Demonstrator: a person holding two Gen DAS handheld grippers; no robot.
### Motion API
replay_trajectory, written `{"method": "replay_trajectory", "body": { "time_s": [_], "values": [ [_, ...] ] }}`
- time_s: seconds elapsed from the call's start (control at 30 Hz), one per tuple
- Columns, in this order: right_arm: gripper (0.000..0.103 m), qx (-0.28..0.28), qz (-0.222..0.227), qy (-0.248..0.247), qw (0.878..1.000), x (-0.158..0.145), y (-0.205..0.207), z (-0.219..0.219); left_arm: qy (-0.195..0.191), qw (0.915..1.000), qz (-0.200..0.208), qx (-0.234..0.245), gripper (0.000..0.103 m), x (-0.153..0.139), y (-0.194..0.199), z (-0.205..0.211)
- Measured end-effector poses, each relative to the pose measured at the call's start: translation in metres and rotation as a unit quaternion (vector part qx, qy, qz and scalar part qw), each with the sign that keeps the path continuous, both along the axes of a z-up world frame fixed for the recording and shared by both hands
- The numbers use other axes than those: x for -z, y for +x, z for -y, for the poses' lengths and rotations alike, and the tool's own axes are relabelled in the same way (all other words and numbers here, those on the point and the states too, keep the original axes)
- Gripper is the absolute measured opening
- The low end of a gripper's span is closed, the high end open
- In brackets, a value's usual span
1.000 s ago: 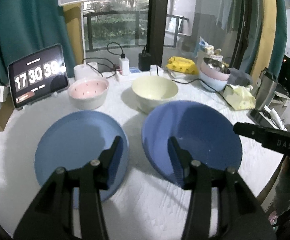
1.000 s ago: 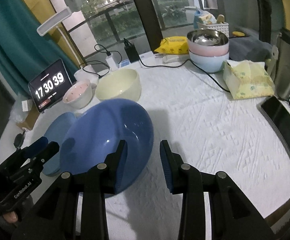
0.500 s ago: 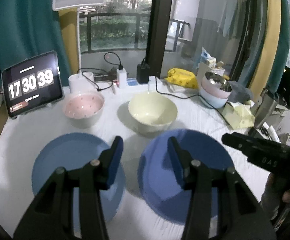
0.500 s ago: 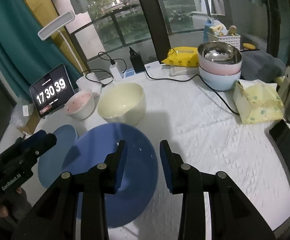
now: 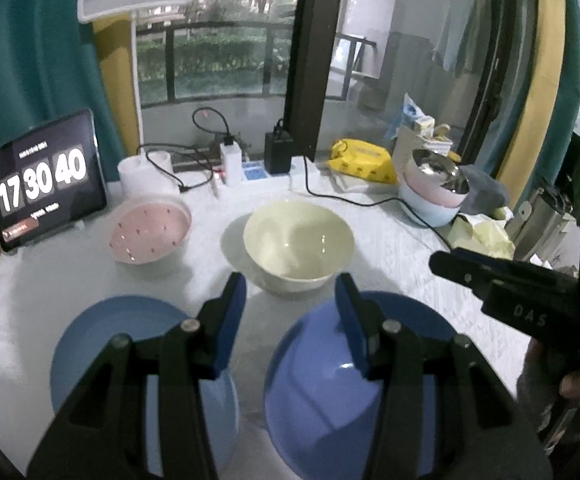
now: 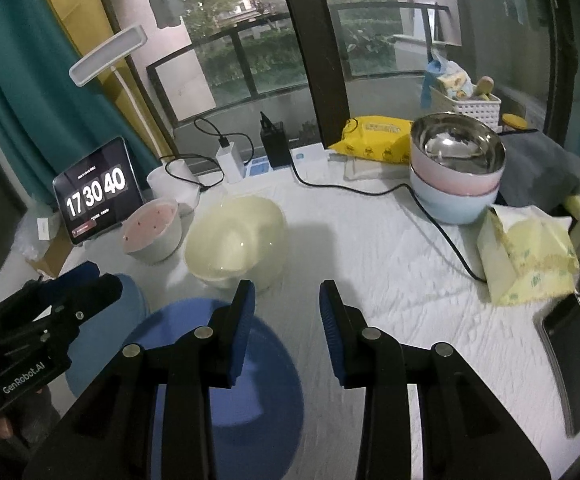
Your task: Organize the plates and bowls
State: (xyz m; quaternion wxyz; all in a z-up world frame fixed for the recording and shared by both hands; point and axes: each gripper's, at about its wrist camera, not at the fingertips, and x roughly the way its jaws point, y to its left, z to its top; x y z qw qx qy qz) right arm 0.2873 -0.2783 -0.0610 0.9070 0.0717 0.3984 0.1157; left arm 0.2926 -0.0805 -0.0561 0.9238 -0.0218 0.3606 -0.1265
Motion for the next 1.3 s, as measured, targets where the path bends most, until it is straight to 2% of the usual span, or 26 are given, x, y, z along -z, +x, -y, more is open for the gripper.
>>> {"method": "replay_trajectory", "body": {
  "time_s": [0.27, 0.4, 0.77, 0.87, 1.03, 1.2, 1.3],
  "values": [
    [0.035, -0.016, -0.020, 0.027, 0.999, 0.011, 0.032, -0.001, -0.026, 0.9985, -0.048, -0.009, 0.048, 0.011, 0.033, -0.005],
    [0.035, -0.019, -0.026, 0.024, 0.999, 0.014, 0.048, -0.004, -0.034, 0.9973, -0.065, -0.011, 0.048, 0.015, 0.049, -0.006],
    [0.035, -0.037, -0.075, 0.015, 0.996, 0.028, 0.098, -0.015, -0.014, 0.9926, -0.119, -0.018, 0.048, 0.034, 0.095, -0.001],
    [0.035, -0.053, -0.088, 0.010, 0.995, 0.034, 0.110, -0.022, -0.021, 0.9891, -0.145, -0.017, 0.048, 0.043, 0.108, 0.000],
    [0.035, -0.068, -0.134, 0.008, 0.989, 0.044, 0.134, -0.029, -0.025, 0.9792, -0.200, -0.025, 0.048, 0.063, 0.128, -0.001],
    [0.035, -0.084, -0.172, 0.014, 0.981, 0.054, 0.151, -0.031, -0.016, 0.9769, -0.211, -0.029, 0.048, 0.071, 0.137, 0.001],
    [0.035, -0.085, -0.175, 0.023, 0.981, 0.059, 0.164, -0.027, -0.021, 0.9733, -0.227, -0.026, 0.048, 0.076, 0.143, 0.001]
  ]
}}
